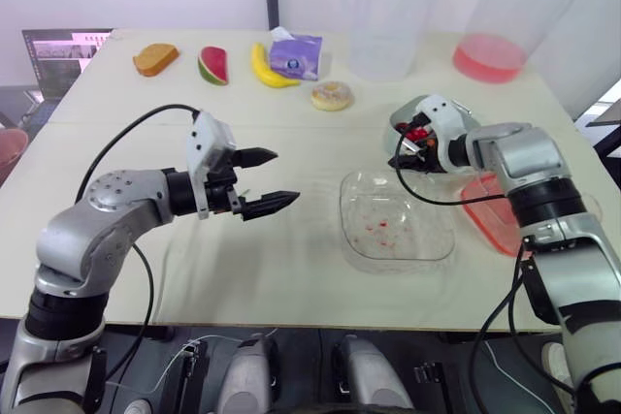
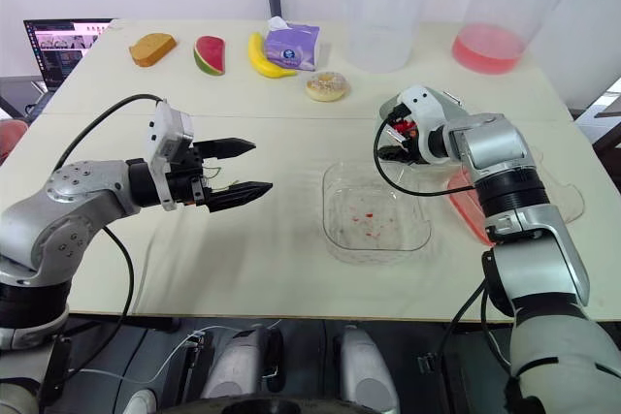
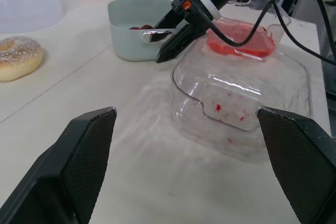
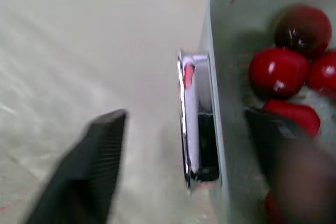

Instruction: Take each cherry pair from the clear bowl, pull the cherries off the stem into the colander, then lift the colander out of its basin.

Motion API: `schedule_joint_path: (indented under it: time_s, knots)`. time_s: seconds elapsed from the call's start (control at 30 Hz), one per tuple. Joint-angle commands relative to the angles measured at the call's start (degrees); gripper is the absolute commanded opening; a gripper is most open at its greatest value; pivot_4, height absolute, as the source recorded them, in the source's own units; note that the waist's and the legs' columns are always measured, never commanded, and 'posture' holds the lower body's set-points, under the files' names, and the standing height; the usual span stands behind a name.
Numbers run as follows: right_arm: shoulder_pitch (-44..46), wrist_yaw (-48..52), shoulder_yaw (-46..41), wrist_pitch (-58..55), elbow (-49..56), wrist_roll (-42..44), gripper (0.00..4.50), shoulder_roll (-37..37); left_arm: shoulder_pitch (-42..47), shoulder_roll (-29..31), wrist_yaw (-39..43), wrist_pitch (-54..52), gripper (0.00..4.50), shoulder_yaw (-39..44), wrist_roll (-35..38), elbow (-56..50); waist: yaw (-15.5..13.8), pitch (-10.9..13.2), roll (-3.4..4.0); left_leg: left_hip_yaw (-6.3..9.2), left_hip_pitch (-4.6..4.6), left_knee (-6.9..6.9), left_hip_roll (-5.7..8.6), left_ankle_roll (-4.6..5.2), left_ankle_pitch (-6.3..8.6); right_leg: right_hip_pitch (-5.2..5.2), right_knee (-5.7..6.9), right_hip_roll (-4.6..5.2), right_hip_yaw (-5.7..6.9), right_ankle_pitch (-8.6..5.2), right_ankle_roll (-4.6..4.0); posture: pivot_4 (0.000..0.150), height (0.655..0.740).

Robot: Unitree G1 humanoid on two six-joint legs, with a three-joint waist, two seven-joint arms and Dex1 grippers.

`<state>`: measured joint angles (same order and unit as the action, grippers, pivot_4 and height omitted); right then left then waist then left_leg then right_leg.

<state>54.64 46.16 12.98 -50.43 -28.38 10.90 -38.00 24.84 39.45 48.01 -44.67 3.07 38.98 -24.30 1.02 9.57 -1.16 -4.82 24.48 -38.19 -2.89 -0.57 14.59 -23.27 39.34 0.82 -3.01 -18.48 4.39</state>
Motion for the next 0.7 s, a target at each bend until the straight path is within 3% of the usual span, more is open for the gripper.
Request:
schedule_joint_path:
  time_s: [0.03,0.2,0.33,0.47,0.7]
  knots:
    - [0.4,-0.1,-3.1,-2.0,6.3,0.8,4.41,-0.4,1.1,0.6,0.6,0.7,4.50,0.5,0.4,-0.2,0.1,0.0,0.00,-0.01,0.00,0.00,0.00,0.00,0.00,-0.02,0.01,0.00,-0.01,0.00,0.00,0.150,0.7400]
    - [-0.3,-0.8,-6.4,-6.2,14.4,1.6,4.41,-2.9,1.9,0.7,1.0,0.7,4.50,0.6,0.4,0.4,-0.1,0.0,0.00,-0.01,0.00,0.01,0.00,0.00,0.00,-0.03,0.01,0.00,0.00,0.00,0.00,0.150,0.7400]
    - [-3.6,-0.8,-14.8,-12.9,28.8,6.3,4.41,-7.5,2.7,1.5,2.9,2.4,4.50,0.8,-0.2,1.4,-0.6,0.0,0.00,0.02,0.04,0.01,0.04,0.02,0.01,-0.02,0.00,0.08,0.04,0.00,0.00,0.150,0.7400]
    - [-17.4,3.4,-28.4,-15.5,50.3,15.5,4.41,-11.6,2.1,4.5,8.7,4.8,4.50,1.6,0.1,3.0,-0.4,0.0,-0.01,0.09,0.04,0.06,0.03,0.04,0.03,0.08,-0.15,0.07,0.11,0.00,0.00,0.150,0.7400]
    - [-38.4,3.7,-52.2,-20.3,68.2,27.9,4.41,-7.3,0.9,10.2,17.8,7.9,4.50,3.6,0.5,7.3,-0.1,0.0,0.02,0.08,-0.10,0.09,-0.01,0.02,0.01,0.17,-0.08,-0.01,0.07,0.00,0.00,0.150,0.7400]
